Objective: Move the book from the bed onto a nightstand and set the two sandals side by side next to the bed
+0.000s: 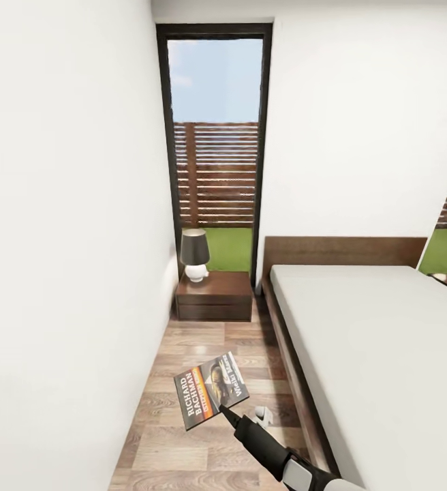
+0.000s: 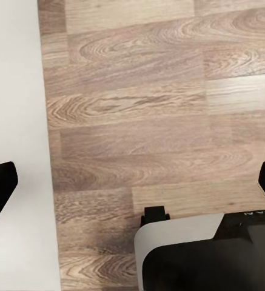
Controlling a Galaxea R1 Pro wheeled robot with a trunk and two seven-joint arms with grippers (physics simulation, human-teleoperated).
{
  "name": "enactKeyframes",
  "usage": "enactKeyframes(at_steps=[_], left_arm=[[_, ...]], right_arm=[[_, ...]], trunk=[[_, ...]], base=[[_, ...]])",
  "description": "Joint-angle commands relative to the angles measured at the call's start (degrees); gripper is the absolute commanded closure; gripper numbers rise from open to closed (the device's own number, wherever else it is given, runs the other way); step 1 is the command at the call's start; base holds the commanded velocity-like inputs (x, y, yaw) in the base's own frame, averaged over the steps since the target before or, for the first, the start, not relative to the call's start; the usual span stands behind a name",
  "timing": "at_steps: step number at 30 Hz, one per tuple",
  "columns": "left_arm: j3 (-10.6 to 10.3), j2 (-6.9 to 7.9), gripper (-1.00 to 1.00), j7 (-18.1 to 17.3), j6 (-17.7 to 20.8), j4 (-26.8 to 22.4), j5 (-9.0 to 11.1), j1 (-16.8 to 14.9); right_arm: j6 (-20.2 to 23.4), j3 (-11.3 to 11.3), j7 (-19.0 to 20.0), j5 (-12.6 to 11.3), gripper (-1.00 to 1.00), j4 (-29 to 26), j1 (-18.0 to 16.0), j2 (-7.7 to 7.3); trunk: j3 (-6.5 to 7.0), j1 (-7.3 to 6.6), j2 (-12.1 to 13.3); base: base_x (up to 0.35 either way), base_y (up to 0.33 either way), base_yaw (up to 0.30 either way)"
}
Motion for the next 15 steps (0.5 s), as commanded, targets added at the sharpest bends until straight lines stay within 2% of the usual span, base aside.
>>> enactKeyframes(at_steps=[1, 8, 15], left_arm=[[0.5, -0.20, -1.00, -0.1, -0.2, -0.1, -0.5, -0.1], [0.5, -1.62, -1.00, 0.3, -0.8, -0.1, -0.4, -0.3], [0.5, -2.08, -1.00, 0.5, -1.0, -0.1, -0.2, -0.4]], right_arm=[[-0.5, 0.0, 0.1, 0.0, 1.00, 0.1, 0.0, 0.00], [-0.4, -0.1, 0.1, 0.0, 1.00, 0.2, 0.0, -0.02], [-0.4, -0.1, 0.0, 0.0, 1.00, 0.3, 0.0, -0.07]], trunk=[[-0.02, 0.03, 0.0], [-0.02, 0.03, 0.0], [-0.02, 0.03, 0.0]], base=[[0.075, 0.001, -0.079], [0.035, 0.000, -0.140], [0.127, 0.023, -0.050]])
